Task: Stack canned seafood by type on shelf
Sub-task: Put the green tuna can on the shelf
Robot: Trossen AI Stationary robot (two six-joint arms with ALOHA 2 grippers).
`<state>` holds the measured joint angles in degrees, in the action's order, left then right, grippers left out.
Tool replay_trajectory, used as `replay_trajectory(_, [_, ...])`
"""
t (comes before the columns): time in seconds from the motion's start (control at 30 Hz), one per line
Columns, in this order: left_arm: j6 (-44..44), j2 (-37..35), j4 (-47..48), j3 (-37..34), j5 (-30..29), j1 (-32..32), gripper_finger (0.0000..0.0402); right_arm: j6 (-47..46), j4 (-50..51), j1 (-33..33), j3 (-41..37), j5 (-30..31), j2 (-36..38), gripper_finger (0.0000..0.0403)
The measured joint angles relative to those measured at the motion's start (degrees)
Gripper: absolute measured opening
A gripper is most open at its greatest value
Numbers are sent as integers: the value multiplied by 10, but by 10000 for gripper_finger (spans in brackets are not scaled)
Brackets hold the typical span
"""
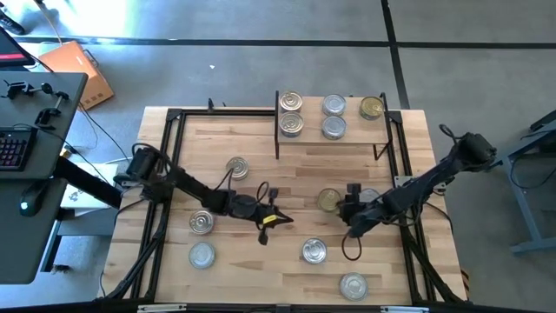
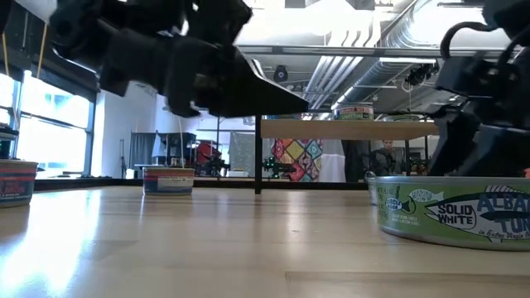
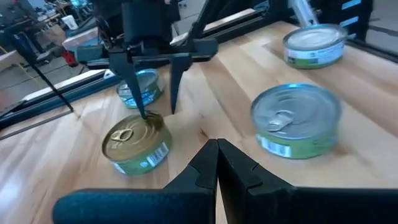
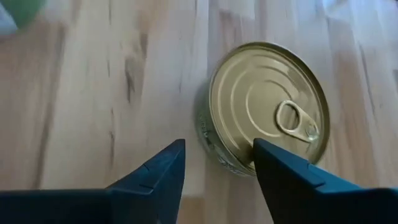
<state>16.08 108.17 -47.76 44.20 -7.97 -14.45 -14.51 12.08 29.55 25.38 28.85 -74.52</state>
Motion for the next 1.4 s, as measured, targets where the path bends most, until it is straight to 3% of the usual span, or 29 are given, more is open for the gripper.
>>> replay_trajectory(0.13, [-2, 8, 0, 14, 0, 14, 0, 15, -76, -9, 3, -7, -33, 169])
replay_trajectory(0.4, [-38, 8, 17, 22, 4, 36, 0, 54, -265, -41, 60, -30, -166, 161])
replay_trajectory(0.6, [-71, 8, 54, 22, 27, 48, 0, 138, -246, -41, 126, 26, -168, 167])
replay_trajectory(0.77, [-90, 8, 81, 22, 32, 52, 0, 98, -159, -51, 132, 30, -129, 209])
replay_trajectory(1.03, [-130, 8, 124, 22, 45, 58, 0, -24, 9, -86, 131, 17, -130, 321])
replay_trajectory(1.2, [-138, 27, 116, 22, 52, 72, 0, 9, -16, -128, 131, -45, -158, 369])
replay_trajectory(1.4, [-147, 74, 55, 22, 63, 91, 0, 79, -117, -167, 131, -122, -194, 380])
